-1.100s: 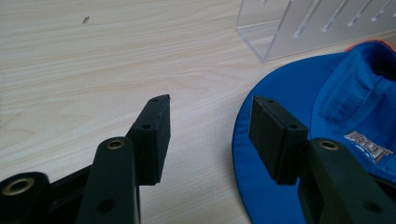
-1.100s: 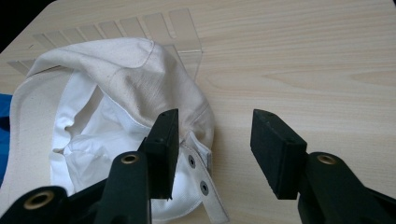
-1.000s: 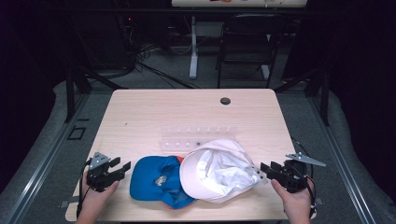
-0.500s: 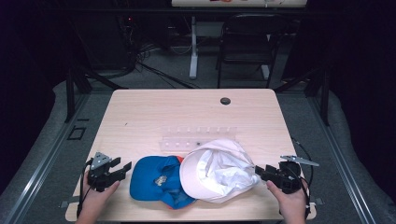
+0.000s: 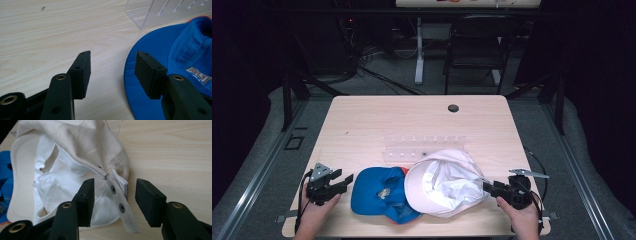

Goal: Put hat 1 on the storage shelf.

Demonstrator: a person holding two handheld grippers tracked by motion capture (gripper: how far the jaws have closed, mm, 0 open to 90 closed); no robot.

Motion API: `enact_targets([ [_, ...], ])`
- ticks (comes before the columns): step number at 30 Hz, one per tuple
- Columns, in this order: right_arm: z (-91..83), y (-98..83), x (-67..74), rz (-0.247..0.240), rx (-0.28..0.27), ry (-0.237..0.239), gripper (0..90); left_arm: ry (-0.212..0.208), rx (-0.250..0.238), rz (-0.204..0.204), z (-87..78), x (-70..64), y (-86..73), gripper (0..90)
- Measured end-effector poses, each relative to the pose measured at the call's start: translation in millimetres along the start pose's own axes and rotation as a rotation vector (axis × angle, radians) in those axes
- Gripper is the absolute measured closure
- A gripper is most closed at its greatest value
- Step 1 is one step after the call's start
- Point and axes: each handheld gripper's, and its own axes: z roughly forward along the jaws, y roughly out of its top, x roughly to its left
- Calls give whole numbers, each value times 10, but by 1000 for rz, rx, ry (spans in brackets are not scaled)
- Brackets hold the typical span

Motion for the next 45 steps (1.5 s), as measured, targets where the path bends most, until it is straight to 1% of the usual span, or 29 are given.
enact_targets([
  [4, 77, 5, -9, -15, 15, 7, 537, 0, 1, 0, 7, -3, -1, 477],
  [5, 108, 13, 5, -27, 22, 0, 573, 0, 2, 0, 8, -3, -2, 477],
  [6, 108, 13, 5, -27, 22, 0, 573, 0, 3, 0, 9, -1, -3, 477],
  [8, 119, 18, 17, -31, 26, 0, 608, -1, 2, 0, 13, 2, -5, 477],
  [10, 135, 21, 24, -46, 24, -3, 630, 0, 2, 1, 13, 4, -5, 477],
  [14, 137, 17, 26, -45, 22, -3, 667, 1, 1, 1, 10, 5, -4, 477],
  [16, 124, 14, 17, -40, 25, 5, 680, 1, 1, 1, 11, 6, -4, 477],
  [19, 123, 20, 5, -37, 22, 13, 683, 2, 4, 3, 14, 7, -4, 477],
  [21, 130, 27, 3, -42, 15, 3, 675, 3, 3, 4, 15, 6, -4, 477],
  [22, 133, 35, -5, -54, 22, 1, 674, 4, 3, 4, 15, 7, -5, 477],
  [24, 144, 38, -3, -51, 20, -1, 676, 6, 5, 5, 13, 9, -4, 477],
  [29, 143, 42, 12, -55, 26, 5, 751, 7, 4, 2, 12, 15, -2, 477],
  [32, 110, 42, 24, -39, 40, 16, 806, 7, 3, 3, 8, 15, 0, 477],
  [33, 97, 44, 27, -38, 45, 30, 814, 6, 3, 3, 6, 15, 0, 477],
  [34, 80, 44, 39, -38, 42, 40, 816, 4, 12, 4, -3, 18, 5, 477],
  [35, 26, 45, 83, -38, 51, 45, 817, 6, 10, 2, -9, 23, 3, 477],
  [36, 26, 45, 83, -38, 51, 45, 817, 6, 10, 2, -9, 23, 3, 477],
  [37, 5, 46, 96, -37, 57, 55, 817, 7, 8, 0, -10, 26, 2, 477],
  [38, -13, 48, 107, -29, 61, 64, 817, 8, -8, -5, 0, 26, -5, 477],
  [39, -31, 50, 120, -19, 65, 69, 818, 8, -5, -4, -3, 29, -4, 477],
  [40, -46, 55, 125, -19, 71, 79, 818, 10, -5, -7, -6, 29, -4, 477],
  [43, -122, 95, 168, 3, 102, 77, 818, 12, -5, -7, -10, 30, -5, 477],
  [44, -149, 112, 176, 6, 104, 75, 818, 12, -6, -7, -10, 28, -6, 477],
  [45, -180, 131, 187, 18, 113, 71, 818, 13, -4, -5, -11, 27, -7, 477],
])
